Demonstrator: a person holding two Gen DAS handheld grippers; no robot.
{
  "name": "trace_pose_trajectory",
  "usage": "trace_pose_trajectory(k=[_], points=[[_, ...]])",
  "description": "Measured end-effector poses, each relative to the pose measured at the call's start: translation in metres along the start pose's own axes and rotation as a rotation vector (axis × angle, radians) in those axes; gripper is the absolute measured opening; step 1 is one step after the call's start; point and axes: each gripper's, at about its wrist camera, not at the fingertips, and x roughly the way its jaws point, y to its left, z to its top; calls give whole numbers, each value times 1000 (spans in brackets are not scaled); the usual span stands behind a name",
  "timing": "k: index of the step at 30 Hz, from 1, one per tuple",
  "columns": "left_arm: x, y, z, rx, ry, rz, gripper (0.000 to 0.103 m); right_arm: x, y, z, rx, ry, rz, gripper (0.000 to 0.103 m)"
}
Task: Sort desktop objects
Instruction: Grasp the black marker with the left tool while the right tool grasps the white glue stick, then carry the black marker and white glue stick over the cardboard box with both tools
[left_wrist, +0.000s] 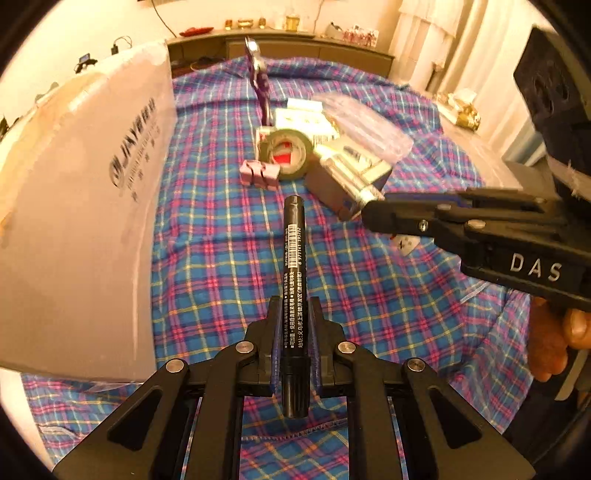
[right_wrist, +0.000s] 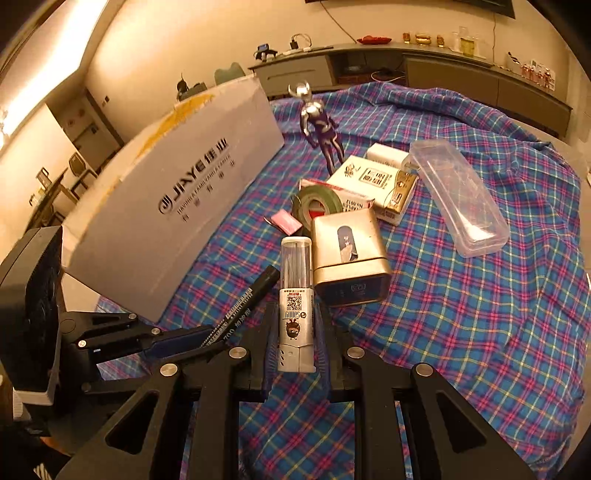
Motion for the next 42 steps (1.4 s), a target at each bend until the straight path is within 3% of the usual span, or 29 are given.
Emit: trace_pose_trajectory(k=[8,19,32,42], points=[[-39,-4,14,4,-97,-13,14,-27,8,-1,20,-76,47,21],[-87,15,27,-43,-211,-49,14,-57,34,0,34,-158,5,21],[-136,71,35,-158,-342,-78,14,-78,112,32,-97,-188,-53,21],[-153,122,34,-273,-374,-126,13,-72,156,59,-178,-176,-102,21]])
